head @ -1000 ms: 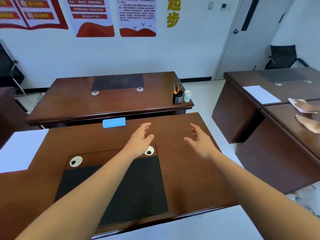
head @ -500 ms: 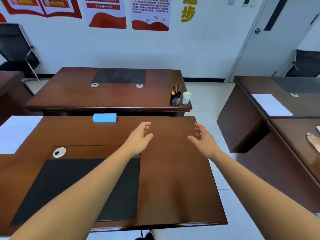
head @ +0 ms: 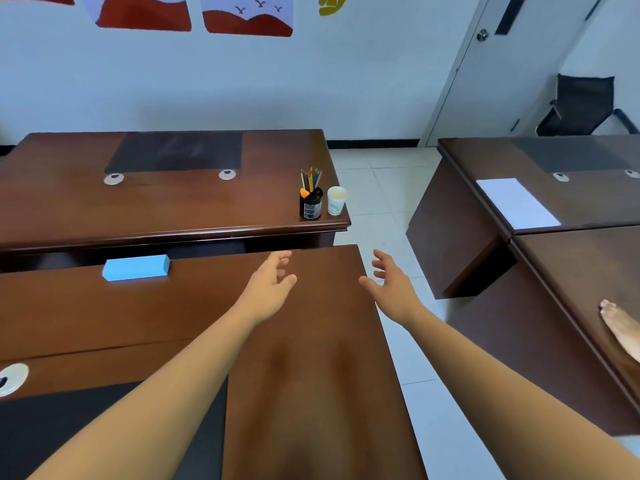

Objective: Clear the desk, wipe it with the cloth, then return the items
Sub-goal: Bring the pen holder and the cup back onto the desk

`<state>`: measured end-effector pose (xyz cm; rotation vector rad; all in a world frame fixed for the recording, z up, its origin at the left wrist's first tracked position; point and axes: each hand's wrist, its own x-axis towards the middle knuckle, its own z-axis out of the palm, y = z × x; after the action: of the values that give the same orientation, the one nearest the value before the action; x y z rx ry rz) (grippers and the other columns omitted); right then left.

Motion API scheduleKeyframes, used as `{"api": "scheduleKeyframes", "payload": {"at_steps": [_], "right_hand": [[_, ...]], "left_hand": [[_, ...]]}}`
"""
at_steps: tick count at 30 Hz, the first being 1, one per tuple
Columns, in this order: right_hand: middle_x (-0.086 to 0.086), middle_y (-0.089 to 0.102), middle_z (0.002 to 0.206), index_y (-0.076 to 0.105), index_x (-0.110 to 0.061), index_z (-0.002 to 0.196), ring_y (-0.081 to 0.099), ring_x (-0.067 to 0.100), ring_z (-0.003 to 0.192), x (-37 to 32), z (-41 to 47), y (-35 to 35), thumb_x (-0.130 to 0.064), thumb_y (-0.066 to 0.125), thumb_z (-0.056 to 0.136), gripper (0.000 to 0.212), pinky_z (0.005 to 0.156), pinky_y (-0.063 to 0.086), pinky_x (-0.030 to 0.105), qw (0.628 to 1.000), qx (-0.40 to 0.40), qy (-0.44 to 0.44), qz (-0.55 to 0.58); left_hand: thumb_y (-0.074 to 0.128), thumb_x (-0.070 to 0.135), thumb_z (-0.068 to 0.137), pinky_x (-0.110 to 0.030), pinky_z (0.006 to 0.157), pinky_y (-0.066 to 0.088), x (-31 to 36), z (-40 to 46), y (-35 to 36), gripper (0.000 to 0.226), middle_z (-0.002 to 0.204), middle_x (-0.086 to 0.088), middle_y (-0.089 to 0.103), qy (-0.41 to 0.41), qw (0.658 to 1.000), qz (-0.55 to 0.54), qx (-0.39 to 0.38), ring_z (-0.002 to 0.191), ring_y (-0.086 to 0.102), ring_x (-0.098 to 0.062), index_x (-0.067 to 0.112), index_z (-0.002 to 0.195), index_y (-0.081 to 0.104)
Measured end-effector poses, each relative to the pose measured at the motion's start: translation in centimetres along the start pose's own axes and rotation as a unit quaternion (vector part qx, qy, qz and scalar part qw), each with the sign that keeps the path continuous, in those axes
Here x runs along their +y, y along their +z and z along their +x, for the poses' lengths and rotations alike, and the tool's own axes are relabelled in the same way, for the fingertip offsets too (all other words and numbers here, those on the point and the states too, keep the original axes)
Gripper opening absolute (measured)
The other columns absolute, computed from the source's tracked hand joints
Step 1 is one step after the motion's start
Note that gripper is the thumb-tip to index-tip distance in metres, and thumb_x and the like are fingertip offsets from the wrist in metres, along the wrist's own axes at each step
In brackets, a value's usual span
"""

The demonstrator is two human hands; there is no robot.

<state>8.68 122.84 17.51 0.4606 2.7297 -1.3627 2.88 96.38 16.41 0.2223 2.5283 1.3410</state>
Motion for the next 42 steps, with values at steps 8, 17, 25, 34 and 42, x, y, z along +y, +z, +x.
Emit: {"api": "scheduleKeyframes", "payload": {"at_steps": [8,17,25,34,42], "right_hand": [[0.002,0.045,0.163,0.029,-0.029,0.163,0.049,0.025,0.146,4.1,12.6,0.9,-0.032,0.067,0.104,0.071,0.111,0.046,0.037,0.999,-0.031,0.013,0.015],[-0.003,0.047,0.162,0.030,-0.028,0.162,0.050,0.022,0.145,11.2,33.5,6.5,-0.036,0.075,0.098,0.078,0.114,0.046,0.039,0.999,-0.024,0.024,0.037],[-0.001,0.049,0.159,0.032,-0.025,0.160,0.050,0.025,0.146,12.9,46.9,12.5,-0.023,0.085,0.090,0.088,0.116,0.046,0.044,0.994,0.020,-0.025,0.103],[0.000,0.055,0.148,0.037,-0.021,0.156,0.053,0.022,0.136,13.8,50.2,14.8,-0.017,0.090,0.083,0.089,0.106,0.047,0.029,0.988,0.050,-0.070,0.125],[0.001,0.056,0.147,0.041,-0.020,0.154,0.053,0.020,0.135,13.6,46.1,12.1,-0.018,0.089,0.085,0.084,0.109,0.053,0.039,0.992,0.023,-0.076,0.101]], "left_hand": [[0.058,0.023,0.106,-0.039,0.109,0.049,-1.2,9.7,4.1,0.047,0.149,0.007,0.053,-0.055,0.997,-0.006,0.054,0.128,0.055,-0.011,0.029,0.150,0.044],[0.071,0.023,0.099,-0.038,0.111,0.049,-8.3,27.8,11.6,0.068,0.152,0.006,0.052,-0.109,0.982,-0.062,0.145,0.130,0.055,-0.011,0.022,0.158,0.036],[0.086,0.033,0.086,-0.040,0.117,0.041,-13.5,40.9,14.5,0.099,0.166,0.007,0.037,-0.076,0.974,-0.060,0.207,0.149,0.043,-0.015,0.030,0.163,0.023],[0.098,0.038,0.068,-0.006,0.082,0.041,-15.6,47.2,14.8,0.094,0.117,0.036,0.058,0.017,0.978,-0.067,0.198,0.104,0.059,0.010,0.035,0.144,0.043],[0.098,0.044,0.064,0.003,0.072,0.042,-14.8,44.0,15.1,0.083,0.111,0.040,0.059,0.028,0.977,-0.050,0.207,0.100,0.055,0.025,0.043,0.128,0.047]]}}
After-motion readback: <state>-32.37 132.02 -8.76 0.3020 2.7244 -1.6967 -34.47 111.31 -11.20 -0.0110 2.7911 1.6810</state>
